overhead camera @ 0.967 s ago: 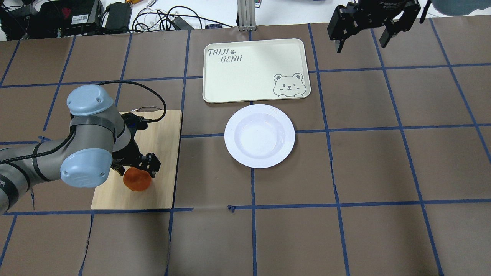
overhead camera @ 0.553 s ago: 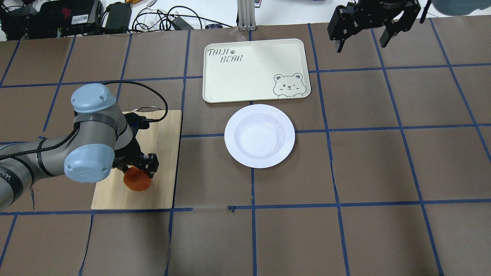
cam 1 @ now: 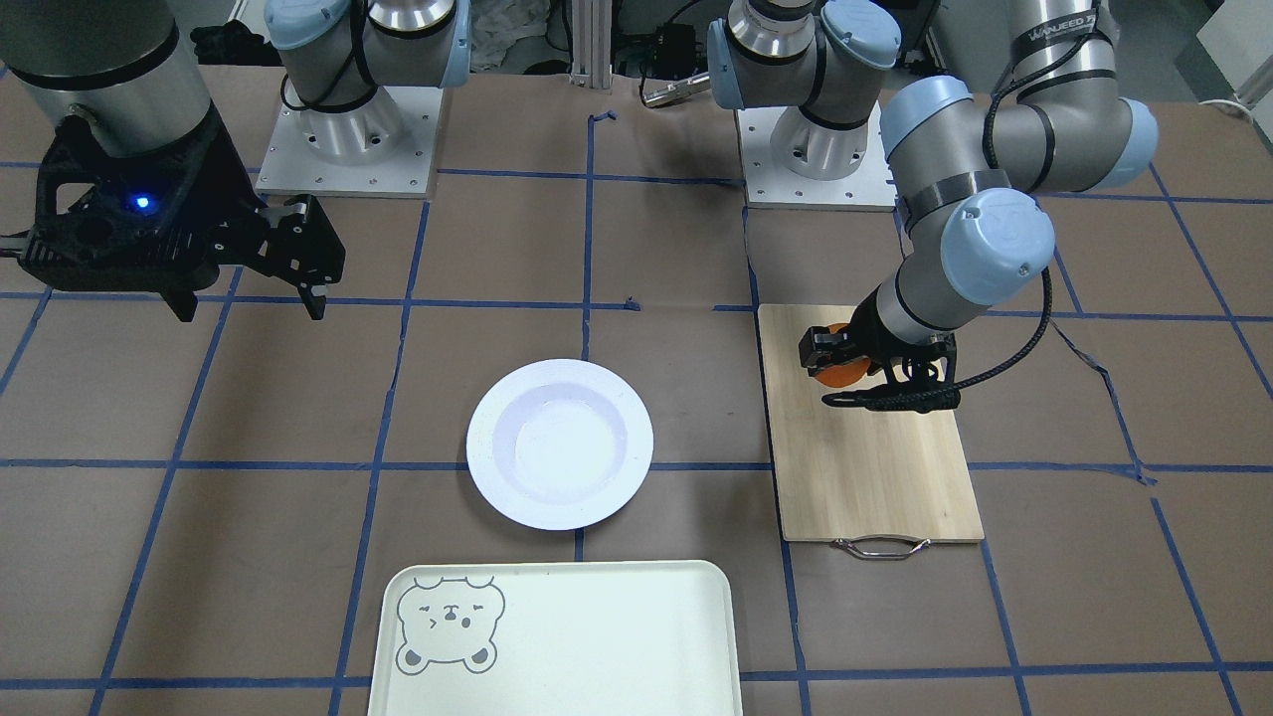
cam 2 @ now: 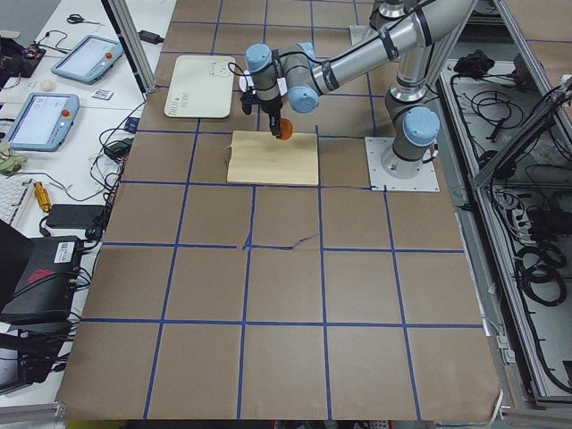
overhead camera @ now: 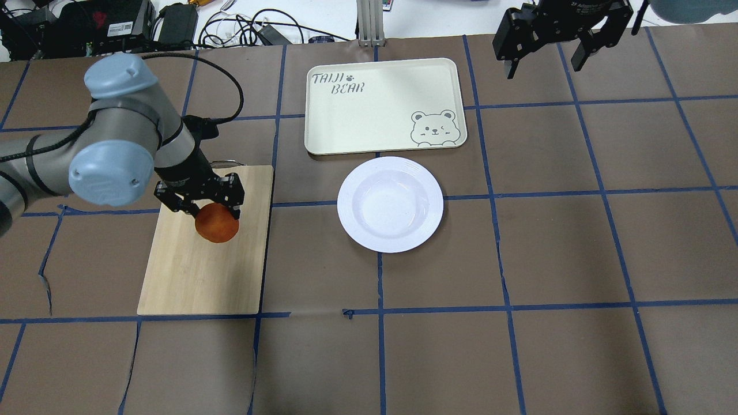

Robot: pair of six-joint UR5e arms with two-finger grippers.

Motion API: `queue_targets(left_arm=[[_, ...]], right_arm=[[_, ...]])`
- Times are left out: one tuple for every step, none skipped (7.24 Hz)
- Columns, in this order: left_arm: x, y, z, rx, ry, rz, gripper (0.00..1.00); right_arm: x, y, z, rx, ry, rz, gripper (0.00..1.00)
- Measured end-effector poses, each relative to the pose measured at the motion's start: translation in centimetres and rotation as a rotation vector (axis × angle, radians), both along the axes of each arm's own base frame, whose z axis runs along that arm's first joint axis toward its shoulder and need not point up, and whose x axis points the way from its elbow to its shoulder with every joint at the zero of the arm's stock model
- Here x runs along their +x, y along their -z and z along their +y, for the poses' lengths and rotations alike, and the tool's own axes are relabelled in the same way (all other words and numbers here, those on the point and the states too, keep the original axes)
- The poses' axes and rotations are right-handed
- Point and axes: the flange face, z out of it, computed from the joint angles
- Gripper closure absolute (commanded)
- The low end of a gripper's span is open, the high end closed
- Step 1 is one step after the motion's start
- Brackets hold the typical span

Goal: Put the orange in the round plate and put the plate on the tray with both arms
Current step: 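Carry the orange with the left gripper onto the white plate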

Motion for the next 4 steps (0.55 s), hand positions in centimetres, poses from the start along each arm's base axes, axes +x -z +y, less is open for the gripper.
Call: queue_targets(left_arm=[[-2.7, -1.2, -2.1, -0.012, -0.037, 0.011, 0.94], [-6.4, -1.5, -3.7, -0.025, -0.07, 0.014, 0.94], [-10.7, -1.2, -4.7, -0.037, -0.093, 0.024, 0.94], [-15.0, -0.3, -5.1, -0.056, -0.091, 0.037, 0.94]], right_arm=[[0.0, 0.0, 0.0, 0.0, 0.0, 0.0, 0.0], [0.0, 0.0, 0.0, 0.0, 0.0, 0.0, 0.0], [-0.1, 0.0, 0.0, 0.0, 0.001, 0.0, 0.0], [-0.1, 0.0, 0.0, -0.001, 0.002, 0.0, 0.0]])
